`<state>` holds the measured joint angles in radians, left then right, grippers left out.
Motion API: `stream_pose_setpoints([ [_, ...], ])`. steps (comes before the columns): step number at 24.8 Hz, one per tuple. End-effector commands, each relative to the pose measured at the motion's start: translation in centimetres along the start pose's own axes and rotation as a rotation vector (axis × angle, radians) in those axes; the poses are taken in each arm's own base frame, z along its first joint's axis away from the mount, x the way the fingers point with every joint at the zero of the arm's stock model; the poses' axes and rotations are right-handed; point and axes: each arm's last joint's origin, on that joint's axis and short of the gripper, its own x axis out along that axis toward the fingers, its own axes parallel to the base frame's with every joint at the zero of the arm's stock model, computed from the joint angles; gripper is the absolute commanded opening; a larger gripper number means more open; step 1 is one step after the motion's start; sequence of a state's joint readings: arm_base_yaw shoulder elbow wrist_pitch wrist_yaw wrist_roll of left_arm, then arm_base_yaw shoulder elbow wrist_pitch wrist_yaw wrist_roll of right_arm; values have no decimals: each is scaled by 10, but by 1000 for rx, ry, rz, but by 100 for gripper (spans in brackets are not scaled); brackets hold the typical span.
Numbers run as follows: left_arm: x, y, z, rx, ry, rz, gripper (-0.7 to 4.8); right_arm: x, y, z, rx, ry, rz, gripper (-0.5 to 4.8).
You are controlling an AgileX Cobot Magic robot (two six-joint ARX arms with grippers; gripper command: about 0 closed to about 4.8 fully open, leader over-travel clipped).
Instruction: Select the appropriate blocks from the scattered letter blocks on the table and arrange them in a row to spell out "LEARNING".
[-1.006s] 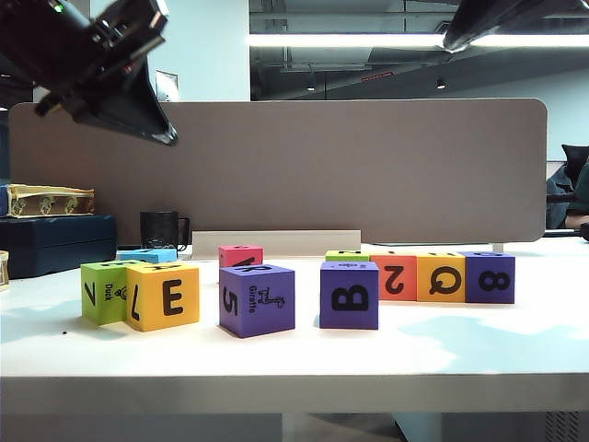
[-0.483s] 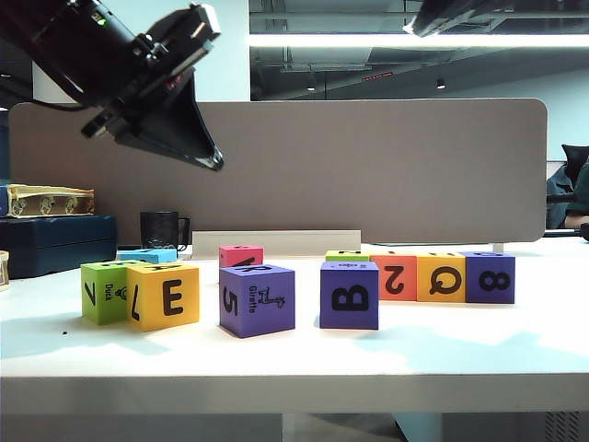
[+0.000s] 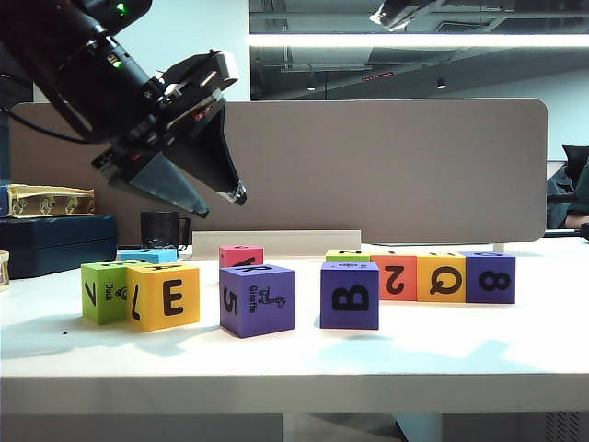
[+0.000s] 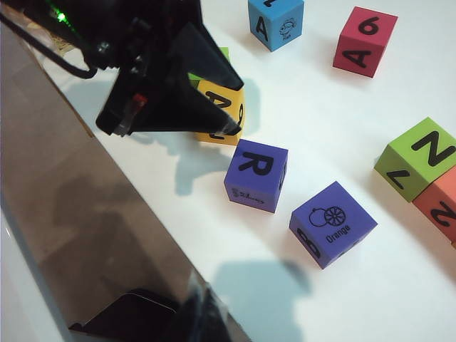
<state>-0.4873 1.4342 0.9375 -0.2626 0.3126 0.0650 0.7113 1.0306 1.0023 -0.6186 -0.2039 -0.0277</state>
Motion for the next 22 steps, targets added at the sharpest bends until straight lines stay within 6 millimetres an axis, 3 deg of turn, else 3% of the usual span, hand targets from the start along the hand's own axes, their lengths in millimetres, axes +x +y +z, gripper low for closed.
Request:
stream_pose_setpoints([
  [1,-4,-1,15,35,27,-3,289,-2,0,3,-7,-17,-4,-2],
  [12,-13,0,64,79,141,3,289,-2,0,3,-7,-17,-5,-2],
  [22,-31,-4,81,138,182,17,288,-3,-3,3,-4,-8,-100,-2],
])
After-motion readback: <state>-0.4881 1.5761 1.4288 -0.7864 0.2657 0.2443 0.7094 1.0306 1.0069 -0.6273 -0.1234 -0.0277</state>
